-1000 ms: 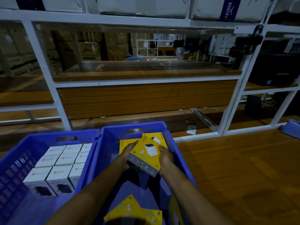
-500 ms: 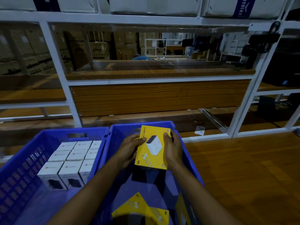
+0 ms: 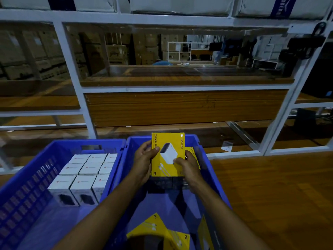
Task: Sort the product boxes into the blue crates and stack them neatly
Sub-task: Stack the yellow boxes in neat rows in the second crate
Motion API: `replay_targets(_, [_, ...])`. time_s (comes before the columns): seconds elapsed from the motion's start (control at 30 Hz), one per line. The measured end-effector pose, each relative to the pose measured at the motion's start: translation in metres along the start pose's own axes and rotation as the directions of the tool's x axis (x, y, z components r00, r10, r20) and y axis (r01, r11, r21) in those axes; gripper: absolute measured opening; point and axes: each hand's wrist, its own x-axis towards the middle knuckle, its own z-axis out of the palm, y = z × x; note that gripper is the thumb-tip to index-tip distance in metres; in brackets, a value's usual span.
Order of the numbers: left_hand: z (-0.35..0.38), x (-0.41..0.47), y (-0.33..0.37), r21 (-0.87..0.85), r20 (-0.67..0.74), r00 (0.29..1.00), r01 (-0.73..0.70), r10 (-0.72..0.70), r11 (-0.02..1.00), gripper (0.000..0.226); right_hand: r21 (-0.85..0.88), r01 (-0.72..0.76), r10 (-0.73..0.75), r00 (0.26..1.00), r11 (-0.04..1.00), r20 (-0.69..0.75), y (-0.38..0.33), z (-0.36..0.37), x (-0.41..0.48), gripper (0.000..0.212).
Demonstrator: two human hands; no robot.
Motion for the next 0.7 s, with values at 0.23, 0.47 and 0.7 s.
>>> replay_targets(0.23, [0.0, 0.003, -0.006, 0.144, -0.063, 0.989, 0.141, -0.134, 0.979, 0.016, -0.356, 0.312, -0.345, 0.938, 0.881, -0.03, 0.008, 0.004, -0.008, 0.048])
replay_targets(0.47, [-0.004, 0.003, -0.009, 0.007, -0.036, 0.977, 0.209, -0.209, 0.978, 0.039, -0.662, 0.677, -0.746, 0.612, 0.323, 0.263, 0.024, 0.025, -0.032, 0.071])
replay_targets(0.7, [-0.011, 0.005, -0.009, 0.01, 0.001, 0.985, 0.171, -0.171, 0.985, 0.026, -0.595, 0.725, -0.758, 0.59, 0.347, 0.278, 0.03, 0.027, -0.028, 0.073])
